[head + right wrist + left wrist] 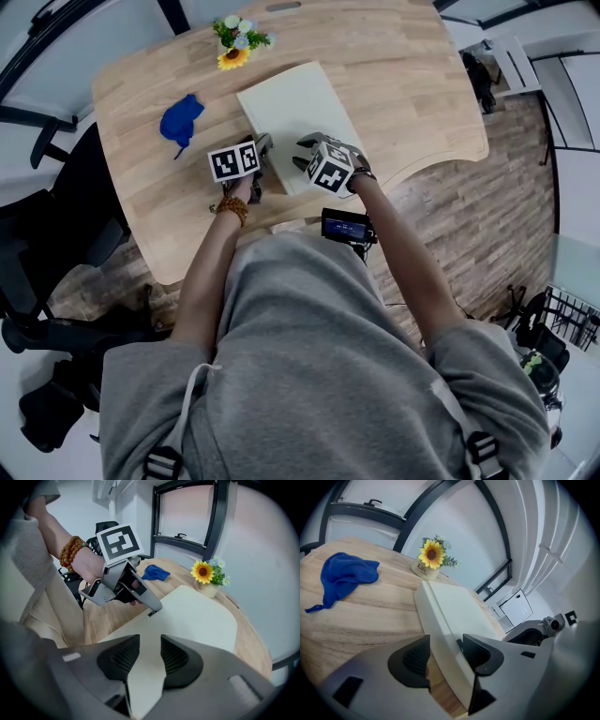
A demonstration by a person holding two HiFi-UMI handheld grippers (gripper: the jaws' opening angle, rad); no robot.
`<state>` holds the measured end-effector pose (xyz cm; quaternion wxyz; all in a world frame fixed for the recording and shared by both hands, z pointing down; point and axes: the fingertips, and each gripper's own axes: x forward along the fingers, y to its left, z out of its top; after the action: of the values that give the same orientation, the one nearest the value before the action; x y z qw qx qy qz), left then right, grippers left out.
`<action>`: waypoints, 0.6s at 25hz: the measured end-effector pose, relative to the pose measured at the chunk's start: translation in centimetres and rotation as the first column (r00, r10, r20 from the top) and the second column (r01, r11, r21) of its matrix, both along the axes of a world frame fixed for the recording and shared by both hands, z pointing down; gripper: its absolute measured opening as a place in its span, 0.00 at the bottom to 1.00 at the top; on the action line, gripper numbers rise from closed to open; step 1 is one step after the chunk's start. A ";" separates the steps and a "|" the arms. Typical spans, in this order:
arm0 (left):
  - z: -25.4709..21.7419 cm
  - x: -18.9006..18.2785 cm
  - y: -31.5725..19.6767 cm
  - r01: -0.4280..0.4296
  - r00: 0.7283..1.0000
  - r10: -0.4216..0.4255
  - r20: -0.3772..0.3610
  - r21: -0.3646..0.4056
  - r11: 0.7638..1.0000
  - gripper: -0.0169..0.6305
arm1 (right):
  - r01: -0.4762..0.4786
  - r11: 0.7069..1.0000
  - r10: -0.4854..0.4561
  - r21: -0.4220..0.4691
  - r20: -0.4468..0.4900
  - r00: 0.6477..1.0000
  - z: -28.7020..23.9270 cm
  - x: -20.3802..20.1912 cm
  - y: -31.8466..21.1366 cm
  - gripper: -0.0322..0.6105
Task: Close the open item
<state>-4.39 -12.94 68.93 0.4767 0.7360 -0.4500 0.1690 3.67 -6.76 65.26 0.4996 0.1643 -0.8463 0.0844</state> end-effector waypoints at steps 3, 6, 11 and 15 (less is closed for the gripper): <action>-0.1 0.0 0.0 0.000 1.000 0.000 -0.007 0.001 1.000 0.36 | 0.002 1.000 -0.002 -0.001 -0.002 1.000 0.1 0.1 0.0 0.28; -0.5 0.1 0.0 -0.002 1.000 0.002 -0.016 0.013 1.000 0.36 | 0.001 1.000 -0.001 0.001 -0.001 1.000 0.1 0.2 -0.1 0.28; -0.7 0.0 0.0 0.002 1.000 -0.002 -0.021 0.013 1.000 0.36 | -0.005 1.000 0.005 0.003 0.003 1.000 -0.2 0.3 -0.3 0.28; 0.1 -0.1 0.2 -0.007 1.000 0.007 -0.004 -0.009 1.000 0.36 | -0.007 1.000 0.007 0.004 0.000 1.000 0.0 0.2 -0.3 0.28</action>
<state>-4.47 -12.71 69.06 0.4803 0.7357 -0.4456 0.1715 3.87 -7.07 65.24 0.4989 0.1680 -0.8460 0.0846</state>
